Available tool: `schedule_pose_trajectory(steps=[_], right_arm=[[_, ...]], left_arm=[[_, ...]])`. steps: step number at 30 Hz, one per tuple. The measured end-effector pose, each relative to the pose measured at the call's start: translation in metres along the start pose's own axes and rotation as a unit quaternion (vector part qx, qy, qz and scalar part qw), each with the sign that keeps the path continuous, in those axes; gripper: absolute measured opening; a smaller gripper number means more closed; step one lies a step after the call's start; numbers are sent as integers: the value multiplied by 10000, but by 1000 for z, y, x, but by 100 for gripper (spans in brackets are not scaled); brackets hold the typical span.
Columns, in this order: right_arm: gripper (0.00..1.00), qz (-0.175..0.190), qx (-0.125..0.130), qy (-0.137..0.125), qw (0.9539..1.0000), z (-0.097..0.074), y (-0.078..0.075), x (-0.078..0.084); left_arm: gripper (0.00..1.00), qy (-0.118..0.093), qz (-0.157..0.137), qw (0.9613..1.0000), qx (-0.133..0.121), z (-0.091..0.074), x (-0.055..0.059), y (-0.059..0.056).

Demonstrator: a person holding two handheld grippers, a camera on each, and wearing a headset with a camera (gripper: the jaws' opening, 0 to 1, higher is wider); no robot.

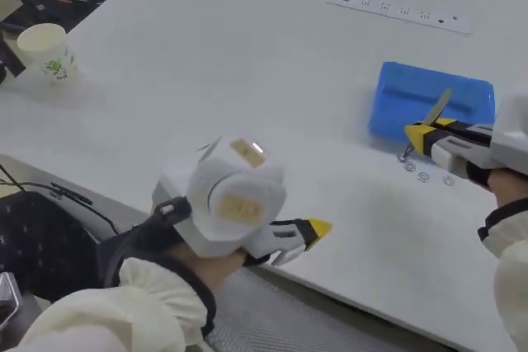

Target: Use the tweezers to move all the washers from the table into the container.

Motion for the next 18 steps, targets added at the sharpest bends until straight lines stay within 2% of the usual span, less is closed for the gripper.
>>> schedule_pose_trajectory(steps=[9,18], right_arm=[[2,-118,10,-52,9999,-6,3,-9],[2,-175,46,-123,9998,-7,-3,-16]], left_arm=[[95,24,37,10000,-8,0,0,0],[94,12,24,10000,-21,0,0,0]])
Point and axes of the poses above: the centre of the closed fingertips' face, and the gripper's own axes: z roughly forward along the fingers, y roughly to its left, x roughly out of its underside, the point moved 9 cm from there along -z, roughly backward along the fingers, and after that the axes turned 1 degree about -z, right-handed, at the moved point
